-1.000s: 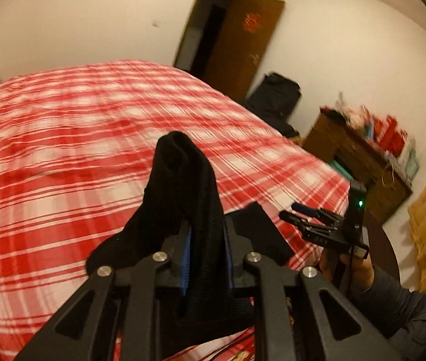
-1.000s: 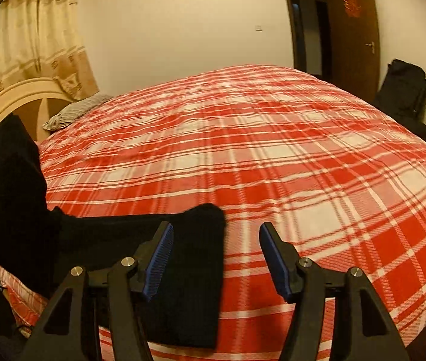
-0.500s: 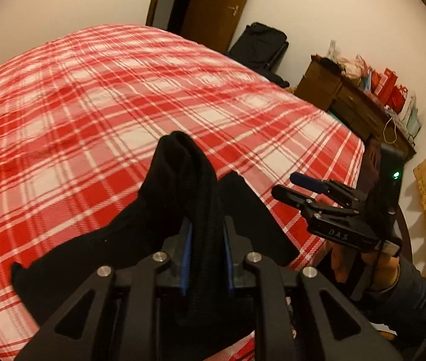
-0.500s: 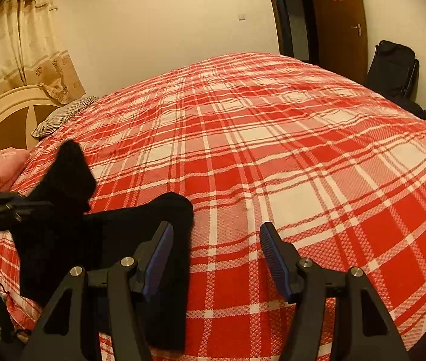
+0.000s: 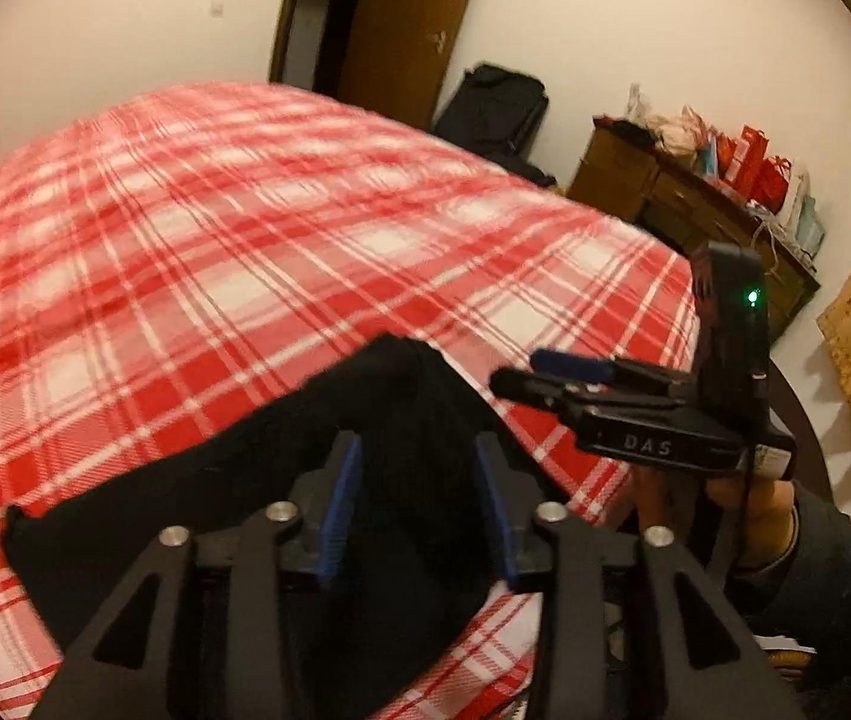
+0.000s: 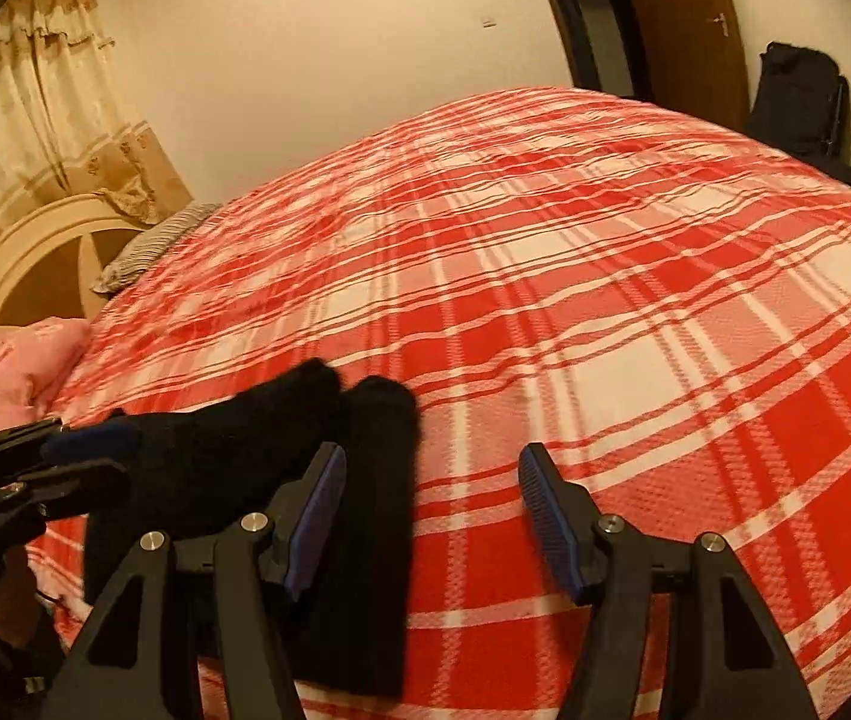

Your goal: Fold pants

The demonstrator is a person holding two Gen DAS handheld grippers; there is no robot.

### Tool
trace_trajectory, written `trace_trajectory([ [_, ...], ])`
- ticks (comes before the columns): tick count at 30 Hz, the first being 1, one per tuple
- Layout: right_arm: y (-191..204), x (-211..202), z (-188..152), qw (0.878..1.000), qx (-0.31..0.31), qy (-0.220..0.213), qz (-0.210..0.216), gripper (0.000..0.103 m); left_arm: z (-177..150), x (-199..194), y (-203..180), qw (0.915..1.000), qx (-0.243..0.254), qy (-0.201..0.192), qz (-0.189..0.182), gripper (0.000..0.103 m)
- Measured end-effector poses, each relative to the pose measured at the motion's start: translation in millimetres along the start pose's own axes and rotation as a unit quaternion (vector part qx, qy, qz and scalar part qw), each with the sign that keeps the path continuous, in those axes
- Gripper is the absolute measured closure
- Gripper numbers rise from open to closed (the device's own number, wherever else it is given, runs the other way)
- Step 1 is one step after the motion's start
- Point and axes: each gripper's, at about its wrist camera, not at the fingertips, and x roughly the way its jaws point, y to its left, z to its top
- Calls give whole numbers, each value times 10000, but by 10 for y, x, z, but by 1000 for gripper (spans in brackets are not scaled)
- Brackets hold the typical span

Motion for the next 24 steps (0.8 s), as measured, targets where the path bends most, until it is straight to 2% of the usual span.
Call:
trace_trajectory([
  [5, 167, -48, 3, 9994, 48, 57, 332, 41, -145, -144, 293, 9986, -274, -204, 411, 51],
  [8, 334, -14, -3, 9984, -104, 184, 515, 41, -274, -168, 515, 9946, -401, -252, 925, 45],
  [11, 541, -33, -54, 9973, -524, 222, 472, 41, -390, -186, 753, 9905, -701, -236, 1157, 45],
  [13, 631, 42, -104, 9960, -738, 464, 204, 42, -446, -197, 858, 9887, -852, -228, 1210, 45],
  [15, 643, 125, -165, 9945, -816, 659, -51, 69, -483, -181, 900, 9875, -897, -186, 1279, 39],
  [16, 641, 154, -197, 9930, -894, 768, -82, 89, -487, -167, 915, 9867, -877, -173, 1356, 37],
  [18, 635, 101, -232, 9928, -967, 708, 17, 93, -511, -157, 935, 9867, -835, -116, 1392, 35],
  [22, 612, -2, -192, 9914, -1083, 722, 124, 94, -548, -147, 949, 9870, -615, 28, 1487, 35],
  [24, 659, 36, -214, 9872, -1398, 747, -148, 90, -583, -154, 987, 9863, -533, 103, 1561, 35],
])
